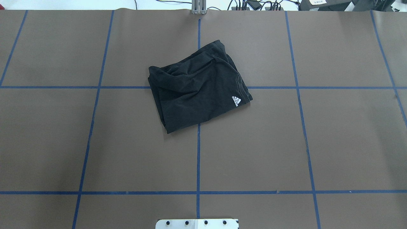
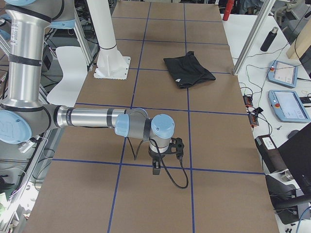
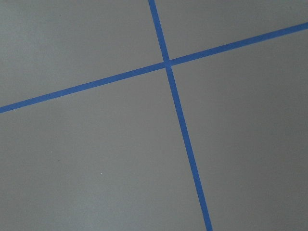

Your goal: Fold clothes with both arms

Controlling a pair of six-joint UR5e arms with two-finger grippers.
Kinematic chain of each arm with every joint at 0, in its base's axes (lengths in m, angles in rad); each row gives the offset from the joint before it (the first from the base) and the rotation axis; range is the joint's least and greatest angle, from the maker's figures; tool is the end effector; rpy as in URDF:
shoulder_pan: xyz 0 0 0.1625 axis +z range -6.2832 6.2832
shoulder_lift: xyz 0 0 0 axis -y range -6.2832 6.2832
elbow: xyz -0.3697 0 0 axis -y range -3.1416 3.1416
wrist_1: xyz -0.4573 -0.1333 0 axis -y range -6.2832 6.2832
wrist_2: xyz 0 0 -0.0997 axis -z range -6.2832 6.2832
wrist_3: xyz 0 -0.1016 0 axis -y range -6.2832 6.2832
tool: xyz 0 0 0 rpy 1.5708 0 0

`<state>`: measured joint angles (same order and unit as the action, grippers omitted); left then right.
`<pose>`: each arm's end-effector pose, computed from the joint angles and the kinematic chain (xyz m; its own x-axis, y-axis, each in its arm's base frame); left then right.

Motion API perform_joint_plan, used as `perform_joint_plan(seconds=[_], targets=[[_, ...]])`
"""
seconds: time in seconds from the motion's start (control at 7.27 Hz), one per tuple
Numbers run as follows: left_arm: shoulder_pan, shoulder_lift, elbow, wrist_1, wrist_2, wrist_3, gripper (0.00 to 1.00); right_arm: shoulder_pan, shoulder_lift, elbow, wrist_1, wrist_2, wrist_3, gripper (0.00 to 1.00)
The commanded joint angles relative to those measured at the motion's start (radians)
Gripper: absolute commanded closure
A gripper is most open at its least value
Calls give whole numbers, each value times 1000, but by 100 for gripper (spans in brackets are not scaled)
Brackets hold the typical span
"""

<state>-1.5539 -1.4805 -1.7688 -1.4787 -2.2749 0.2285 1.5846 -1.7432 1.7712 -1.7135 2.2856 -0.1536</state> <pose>-0.0587 -0.5233 0.5574 0.7383 0.2488 -0.6269 -0.1890 0.9685 0.1618 0.0734 -0.4830 0.6016 0.7473 -0.0675 0.6610 0.1018 0.9947 -0.0135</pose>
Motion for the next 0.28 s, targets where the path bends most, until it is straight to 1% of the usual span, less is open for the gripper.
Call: perform_joint_plan(seconds=[0.0,0.14], targets=[[0,-1,0,0,0,0,0,0,1,1,0,0,-1,0],[0,-1,-1,0,0,0,0,0,1,1,0,0,-1,0]])
